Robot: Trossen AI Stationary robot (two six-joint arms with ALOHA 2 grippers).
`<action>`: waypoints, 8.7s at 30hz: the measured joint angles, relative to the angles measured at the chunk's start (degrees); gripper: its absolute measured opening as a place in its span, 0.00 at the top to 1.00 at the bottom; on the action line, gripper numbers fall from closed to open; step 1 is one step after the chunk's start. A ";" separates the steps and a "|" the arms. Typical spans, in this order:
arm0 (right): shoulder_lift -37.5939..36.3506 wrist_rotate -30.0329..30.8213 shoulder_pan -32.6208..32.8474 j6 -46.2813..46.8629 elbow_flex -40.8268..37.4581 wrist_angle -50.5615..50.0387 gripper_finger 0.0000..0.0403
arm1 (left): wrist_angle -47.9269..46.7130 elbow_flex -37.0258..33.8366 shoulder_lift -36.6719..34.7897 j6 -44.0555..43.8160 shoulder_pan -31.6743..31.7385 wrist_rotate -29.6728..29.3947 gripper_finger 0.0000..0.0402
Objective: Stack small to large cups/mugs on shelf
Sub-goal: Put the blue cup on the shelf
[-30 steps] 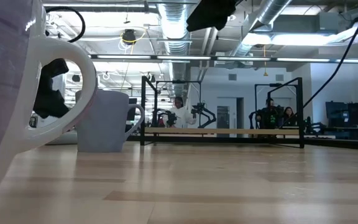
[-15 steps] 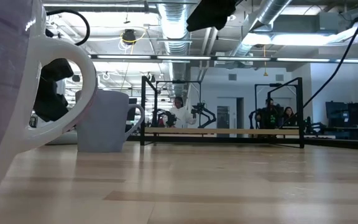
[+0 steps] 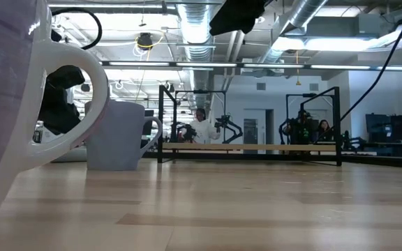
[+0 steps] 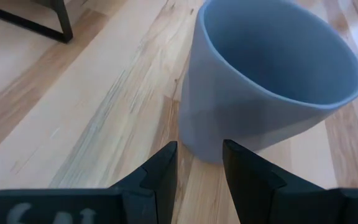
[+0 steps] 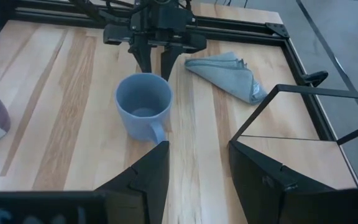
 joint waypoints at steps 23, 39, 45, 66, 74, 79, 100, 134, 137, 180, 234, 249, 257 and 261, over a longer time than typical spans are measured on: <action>0.00 0.00 -0.09 -0.17 0.00 0.00 0.54 | 17.43 0.09 13.18 2.09 0.00 1.49 0.70; 0.00 0.00 -0.09 -0.15 0.00 0.00 0.54 | 32.46 6.24 31.71 4.31 -0.02 3.84 0.70; 0.00 0.00 -0.09 -0.04 0.00 -0.22 0.54 | 32.41 12.87 39.28 9.56 -0.02 3.85 0.70; -0.02 0.04 -0.54 2.39 0.00 -6.59 0.54 | 11.66 17.77 26.43 21.30 0.07 -3.19 0.70; 3.54 0.01 -0.72 5.27 -0.08 -4.10 0.54 | -4.89 17.77 8.45 23.41 0.07 -10.60 0.70; 8.88 0.04 -0.79 5.60 -0.02 -1.58 0.54 | -12.83 17.78 0.60 22.59 0.07 -12.70 0.70; 17.81 -1.59 -1.44 9.15 -0.02 1.53 0.54 | -20.57 17.38 -3.41 19.77 0.04 -12.83 0.70; 17.79 -3.02 0.07 15.50 0.00 1.33 0.54 | -23.30 17.33 -3.41 18.13 0.02 -12.76 0.70; 17.79 -2.91 0.02 15.50 0.00 1.33 0.54 | -23.30 17.33 -3.41 18.09 0.02 -12.76 0.70; 17.75 -1.40 0.26 15.45 -3.48 6.34 0.54 | -24.26 17.33 -3.39 18.26 0.07 -12.87 0.70; 20.98 -5.87 -1.19 18.58 -2.12 4.66 0.93 | -24.28 17.33 -3.39 18.92 0.07 -14.38 0.70; 20.94 4.96 -2.86 17.47 10.56 -16.67 0.93 | -24.30 17.33 -3.39 18.87 0.07 -14.36 0.70; 20.94 6.34 -6.70 17.78 17.17 -22.77 0.93 | -24.30 17.33 -3.39 16.52 0.07 -14.36 0.70; 20.31 9.17 -8.19 20.39 18.88 -26.19 0.93 | -24.30 17.33 -3.39 15.27 0.07 -14.36 0.70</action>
